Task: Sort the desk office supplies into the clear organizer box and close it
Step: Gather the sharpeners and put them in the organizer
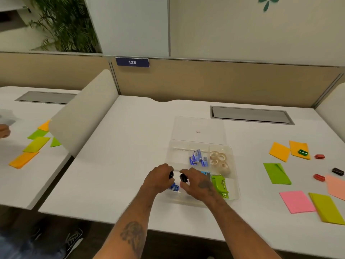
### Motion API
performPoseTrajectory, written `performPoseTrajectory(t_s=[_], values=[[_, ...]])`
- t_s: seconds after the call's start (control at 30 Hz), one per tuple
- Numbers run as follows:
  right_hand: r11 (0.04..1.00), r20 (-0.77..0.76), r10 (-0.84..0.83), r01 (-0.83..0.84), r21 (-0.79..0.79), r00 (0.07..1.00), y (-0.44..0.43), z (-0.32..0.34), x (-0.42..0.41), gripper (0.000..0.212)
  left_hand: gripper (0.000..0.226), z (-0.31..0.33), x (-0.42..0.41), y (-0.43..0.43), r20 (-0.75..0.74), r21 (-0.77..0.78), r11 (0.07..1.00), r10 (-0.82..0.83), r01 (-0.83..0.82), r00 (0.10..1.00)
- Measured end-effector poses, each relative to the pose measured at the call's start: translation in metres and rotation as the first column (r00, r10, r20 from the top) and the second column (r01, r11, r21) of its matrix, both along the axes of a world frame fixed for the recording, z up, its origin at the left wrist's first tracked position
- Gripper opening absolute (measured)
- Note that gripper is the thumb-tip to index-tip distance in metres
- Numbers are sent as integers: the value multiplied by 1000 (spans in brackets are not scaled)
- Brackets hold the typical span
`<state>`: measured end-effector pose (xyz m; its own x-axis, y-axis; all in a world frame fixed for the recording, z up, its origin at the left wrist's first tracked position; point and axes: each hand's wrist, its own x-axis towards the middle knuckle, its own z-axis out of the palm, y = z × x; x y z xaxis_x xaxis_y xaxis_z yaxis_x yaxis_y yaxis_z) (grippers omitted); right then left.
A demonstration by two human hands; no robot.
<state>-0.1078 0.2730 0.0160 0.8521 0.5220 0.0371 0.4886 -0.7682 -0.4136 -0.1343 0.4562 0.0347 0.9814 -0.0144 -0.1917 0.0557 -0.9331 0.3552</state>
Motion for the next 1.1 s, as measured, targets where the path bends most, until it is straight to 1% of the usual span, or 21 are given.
performPoseTrajectory(t_s=[0.1,0.27,0.37,0.43,0.57,0.63,0.7,0.77,0.9,0.97,1.1], values=[[999,15,-34,34,22,999,-5,-3,2,50,50,-2,0,2,39,-4,1000,22,-22,999],[990,88,-139,136,40,986,-24,-3,14,54,62,-2,11,-3,100,66,998,-19,12,995],[974,83,-224,222,38,971,-46,0,23,61,71,-2,24,-17,142,98,994,-55,41,988],[959,101,-283,280,49,954,-66,2,27,64,76,-2,35,-32,187,117,990,-99,78,977],[900,202,-434,433,50,878,-118,6,32,68,82,-3,64,-76,241,63,984,-178,168,954],[857,176,-511,516,21,841,-148,5,36,71,84,-3,81,-104,251,66,974,-228,218,941],[816,109,-572,577,-23,813,-183,1,41,72,84,-4,97,-134,254,103,958,-285,267,924],[780,92,-618,624,-49,781,-219,-4,46,72,84,-7,113,-166,251,118,946,-323,302,912],[724,39,-686,687,-70,727,-290,-10,61,71,86,-13,147,-235,217,129,922,-385,364,897],[694,41,-715,715,-80,698,-323,-13,71,71,85,-15,164,-270,201,140,906,-422,400,884],[682,2,-728,724,-106,686,-383,-24,91,71,82,-19,194,-333,166,120,892,-451,435,877]])
